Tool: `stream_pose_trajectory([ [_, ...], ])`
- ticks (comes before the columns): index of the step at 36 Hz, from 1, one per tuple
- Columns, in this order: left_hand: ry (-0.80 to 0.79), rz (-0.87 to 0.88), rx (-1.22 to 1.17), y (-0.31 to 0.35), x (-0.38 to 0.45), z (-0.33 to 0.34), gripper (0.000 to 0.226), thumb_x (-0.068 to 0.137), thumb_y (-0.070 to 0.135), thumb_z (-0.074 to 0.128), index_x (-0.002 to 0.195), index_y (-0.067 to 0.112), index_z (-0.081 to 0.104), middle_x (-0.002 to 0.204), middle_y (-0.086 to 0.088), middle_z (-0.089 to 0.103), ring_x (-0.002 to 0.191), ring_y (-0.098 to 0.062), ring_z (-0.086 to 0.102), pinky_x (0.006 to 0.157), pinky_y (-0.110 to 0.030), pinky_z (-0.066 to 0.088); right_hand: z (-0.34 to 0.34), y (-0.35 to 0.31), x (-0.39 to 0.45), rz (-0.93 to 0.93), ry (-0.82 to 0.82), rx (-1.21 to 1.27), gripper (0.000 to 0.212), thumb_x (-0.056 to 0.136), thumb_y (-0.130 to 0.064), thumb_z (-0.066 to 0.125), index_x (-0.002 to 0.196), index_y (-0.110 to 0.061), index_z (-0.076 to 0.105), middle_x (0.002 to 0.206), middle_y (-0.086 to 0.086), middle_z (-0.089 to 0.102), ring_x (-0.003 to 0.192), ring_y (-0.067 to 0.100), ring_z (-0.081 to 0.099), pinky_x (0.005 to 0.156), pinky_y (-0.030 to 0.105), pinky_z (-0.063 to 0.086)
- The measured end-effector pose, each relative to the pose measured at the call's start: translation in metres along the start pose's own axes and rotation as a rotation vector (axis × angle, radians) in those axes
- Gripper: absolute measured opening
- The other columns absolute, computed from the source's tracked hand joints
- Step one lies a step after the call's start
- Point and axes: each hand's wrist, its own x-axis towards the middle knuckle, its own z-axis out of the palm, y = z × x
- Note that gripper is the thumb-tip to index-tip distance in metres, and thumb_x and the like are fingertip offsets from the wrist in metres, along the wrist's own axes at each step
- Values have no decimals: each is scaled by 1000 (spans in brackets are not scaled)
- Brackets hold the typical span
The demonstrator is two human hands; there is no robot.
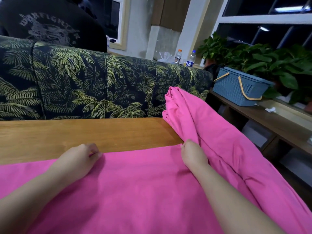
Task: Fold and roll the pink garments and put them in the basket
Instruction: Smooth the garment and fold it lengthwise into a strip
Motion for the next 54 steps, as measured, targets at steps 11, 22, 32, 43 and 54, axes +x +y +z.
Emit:
stream_pose_trajectory([
  [11,7,-25,158,4,6,13,22,100,42,39,94,21,46,75,-1,52,79,-29,56,68,-33,45,1,-19,3,104,-62,-192,32,96,-1,34,125,-5,46,123,12,60,113,31,59,86,38,47],
  [22,132,16,572,28,-8,8,22,99,42,37,108,23,42,116,2,55,111,-22,55,77,-34,43,1,-22,1,122,-58,-171,37,94,2,30,129,-4,39,126,13,58,114,32,58,85,39,46],
  [32,-243,476,97,138,3,81,51,100,40,35,147,21,29,159,4,18,148,-15,5,118,-47,0,-9,-2,-8,52,-26,134,39,98,-29,52,122,-2,40,116,19,61,106,36,60,82,40,47],
  [43,-252,547,246,184,13,114,57,98,49,23,152,33,13,162,5,4,148,-23,-3,116,-58,-3,-26,46,-73,-63,11,461,44,93,-15,57,133,-10,39,81,-12,60,82,12,58,76,26,41],
  [54,-285,526,332,185,13,112,63,90,71,17,149,48,7,162,5,0,148,-25,-5,116,-57,-1,-48,98,-172,-159,-75,675,66,87,-9,66,123,-51,30,116,-25,50,117,-7,46,93,3,31],
])
